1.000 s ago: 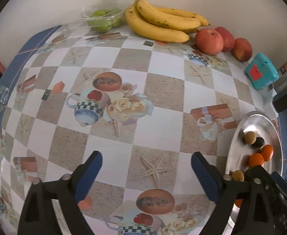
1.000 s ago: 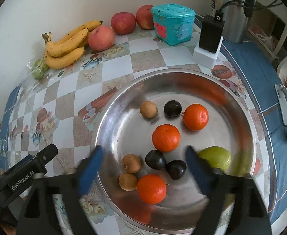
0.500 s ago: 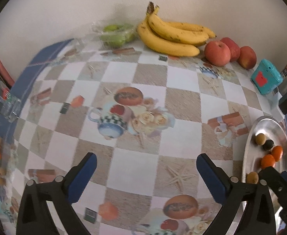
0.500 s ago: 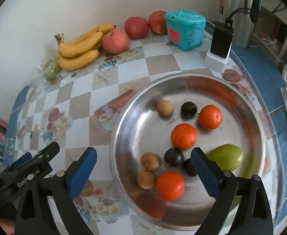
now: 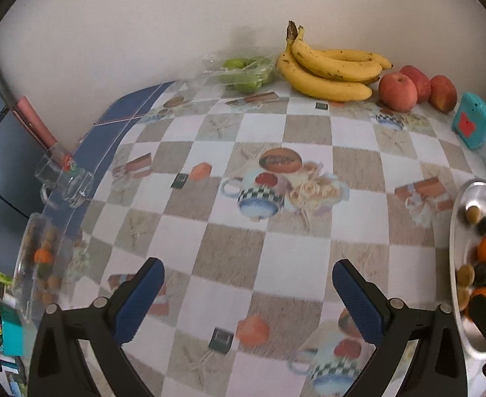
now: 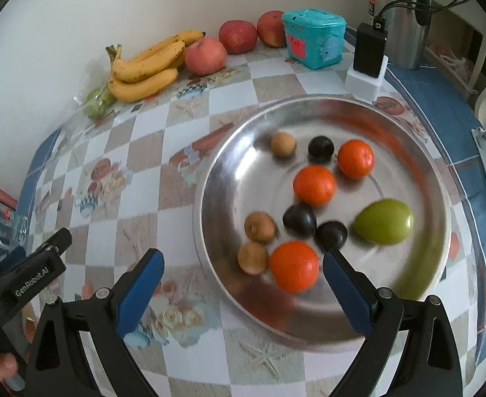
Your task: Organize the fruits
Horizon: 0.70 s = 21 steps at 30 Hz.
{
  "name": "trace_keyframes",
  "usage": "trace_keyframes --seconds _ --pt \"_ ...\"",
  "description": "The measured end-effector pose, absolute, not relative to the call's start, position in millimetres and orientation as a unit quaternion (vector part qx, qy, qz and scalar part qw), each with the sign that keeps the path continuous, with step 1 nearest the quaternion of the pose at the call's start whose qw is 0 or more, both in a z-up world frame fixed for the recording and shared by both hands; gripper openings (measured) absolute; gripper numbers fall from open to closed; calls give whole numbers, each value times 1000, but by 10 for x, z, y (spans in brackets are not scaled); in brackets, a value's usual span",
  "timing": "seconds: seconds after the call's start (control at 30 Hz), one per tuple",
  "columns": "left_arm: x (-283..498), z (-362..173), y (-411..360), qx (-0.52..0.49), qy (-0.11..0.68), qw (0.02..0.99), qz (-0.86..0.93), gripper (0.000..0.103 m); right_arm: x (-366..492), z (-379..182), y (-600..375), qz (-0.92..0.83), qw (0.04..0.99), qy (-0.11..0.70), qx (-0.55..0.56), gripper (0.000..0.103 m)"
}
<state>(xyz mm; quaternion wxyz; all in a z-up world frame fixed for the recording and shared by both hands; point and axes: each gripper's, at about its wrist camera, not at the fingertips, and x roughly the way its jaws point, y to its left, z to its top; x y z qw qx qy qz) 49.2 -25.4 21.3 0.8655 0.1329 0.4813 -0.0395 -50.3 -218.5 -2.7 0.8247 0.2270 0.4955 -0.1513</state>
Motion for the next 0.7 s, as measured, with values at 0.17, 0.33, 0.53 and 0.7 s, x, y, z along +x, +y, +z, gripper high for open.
trace_keyframes --seconds 0.17,0.33,0.53,0.7 --pt "291 251 -183 142 483 863 -39 103 -671 -38 -2079 -151 827 497 216 97" --pt "75 277 -87 150 477 865 -44 103 -789 -33 -2002 -148 829 497 209 97" --pt "-49 307 9 146 474 867 -46 103 -895 6 -1887 -146 834 497 190 97" --pt "-149 345 20 152 468 869 -54 103 -986 75 -1835 -150 841 489 177 97"
